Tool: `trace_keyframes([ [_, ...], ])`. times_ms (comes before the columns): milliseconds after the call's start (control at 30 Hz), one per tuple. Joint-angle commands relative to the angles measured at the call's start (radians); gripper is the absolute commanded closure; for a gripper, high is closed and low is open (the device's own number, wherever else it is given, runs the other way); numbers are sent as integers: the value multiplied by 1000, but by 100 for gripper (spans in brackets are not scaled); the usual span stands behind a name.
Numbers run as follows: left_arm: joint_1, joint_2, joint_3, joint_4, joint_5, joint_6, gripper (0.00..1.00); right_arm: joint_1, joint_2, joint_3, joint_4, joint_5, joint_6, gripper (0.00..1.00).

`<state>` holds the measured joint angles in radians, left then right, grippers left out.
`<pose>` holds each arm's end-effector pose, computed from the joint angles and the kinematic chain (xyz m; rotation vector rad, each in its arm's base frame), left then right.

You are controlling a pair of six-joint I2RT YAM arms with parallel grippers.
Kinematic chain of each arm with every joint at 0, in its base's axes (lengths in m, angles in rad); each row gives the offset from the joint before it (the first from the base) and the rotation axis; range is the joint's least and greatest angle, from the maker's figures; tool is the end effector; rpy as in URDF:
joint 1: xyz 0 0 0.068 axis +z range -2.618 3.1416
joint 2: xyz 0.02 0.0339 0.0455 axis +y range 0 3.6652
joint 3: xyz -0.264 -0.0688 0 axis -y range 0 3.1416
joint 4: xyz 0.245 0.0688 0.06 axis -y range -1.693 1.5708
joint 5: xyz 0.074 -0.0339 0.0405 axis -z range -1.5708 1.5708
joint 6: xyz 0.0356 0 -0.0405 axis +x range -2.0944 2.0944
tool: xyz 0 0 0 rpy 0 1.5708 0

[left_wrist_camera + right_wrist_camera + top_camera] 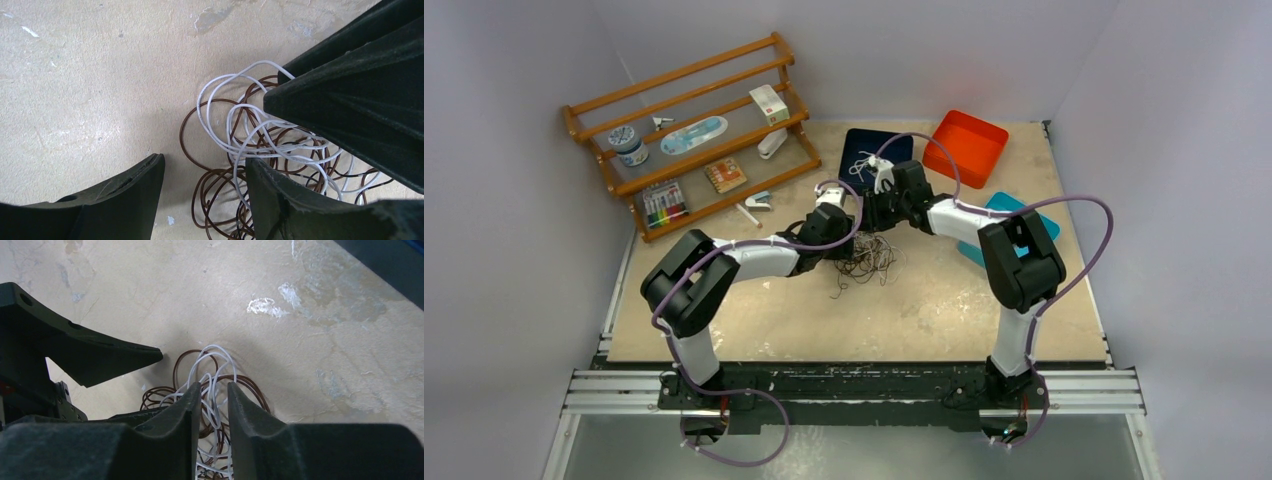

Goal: Untangle the cables

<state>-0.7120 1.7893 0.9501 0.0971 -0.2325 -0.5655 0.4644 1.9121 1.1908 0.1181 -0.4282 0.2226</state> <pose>0.2822 -0.2327 0.1556 0.0509 2.3195 -0.3903 0.3685 0.2011 0.1852 -0.5207 2.1781 0.8493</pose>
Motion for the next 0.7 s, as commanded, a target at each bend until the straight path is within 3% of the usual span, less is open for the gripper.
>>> trace_keyframes([
  [0, -3, -46, -9, 38, -19, -5, 41, -2, -1, 17, -34, 14, -40, 77],
  [100, -2, -47, -11, 38, -20, -5, 41, -1, -27, 3, -32, 19, -47, 90],
  [233, -3, -41, -16, 42, -23, -5, 41, -2, -92, -12, 17, 5, -69, 100],
  [667, -3, -3, -34, 69, -19, -10, 76, -1, -395, 12, 64, -73, -45, 100],
])
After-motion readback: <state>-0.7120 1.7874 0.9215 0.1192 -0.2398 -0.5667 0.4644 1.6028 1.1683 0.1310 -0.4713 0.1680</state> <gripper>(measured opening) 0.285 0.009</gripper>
